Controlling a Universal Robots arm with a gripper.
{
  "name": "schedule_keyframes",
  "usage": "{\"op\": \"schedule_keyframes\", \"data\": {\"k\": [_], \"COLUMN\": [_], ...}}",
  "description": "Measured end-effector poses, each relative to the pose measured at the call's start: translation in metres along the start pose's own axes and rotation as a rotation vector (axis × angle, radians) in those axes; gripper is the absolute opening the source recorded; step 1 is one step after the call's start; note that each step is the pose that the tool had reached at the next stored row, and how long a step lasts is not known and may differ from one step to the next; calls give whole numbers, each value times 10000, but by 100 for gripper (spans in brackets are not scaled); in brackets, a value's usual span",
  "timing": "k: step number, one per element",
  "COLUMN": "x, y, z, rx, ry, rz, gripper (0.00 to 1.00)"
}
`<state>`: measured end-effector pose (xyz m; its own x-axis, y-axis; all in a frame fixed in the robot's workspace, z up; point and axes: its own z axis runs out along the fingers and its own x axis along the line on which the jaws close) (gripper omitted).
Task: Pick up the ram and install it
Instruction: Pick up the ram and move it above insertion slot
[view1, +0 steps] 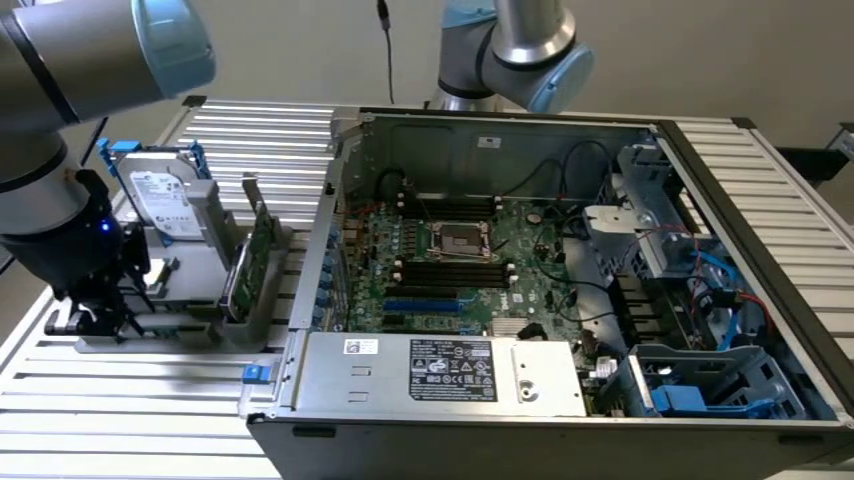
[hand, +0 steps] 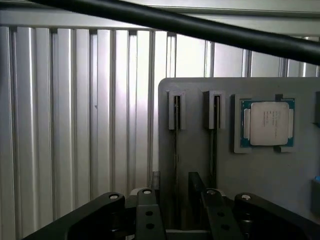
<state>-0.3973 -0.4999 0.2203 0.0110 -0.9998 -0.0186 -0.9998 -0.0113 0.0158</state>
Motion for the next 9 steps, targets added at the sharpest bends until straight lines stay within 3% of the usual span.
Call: {"op": "schedule_keyframes", "data": {"k": [9], "x": [2], "y": [-6], "z": [164], "rx": [0], "ry": [-8], "rz": [-6], "gripper": [36]}}
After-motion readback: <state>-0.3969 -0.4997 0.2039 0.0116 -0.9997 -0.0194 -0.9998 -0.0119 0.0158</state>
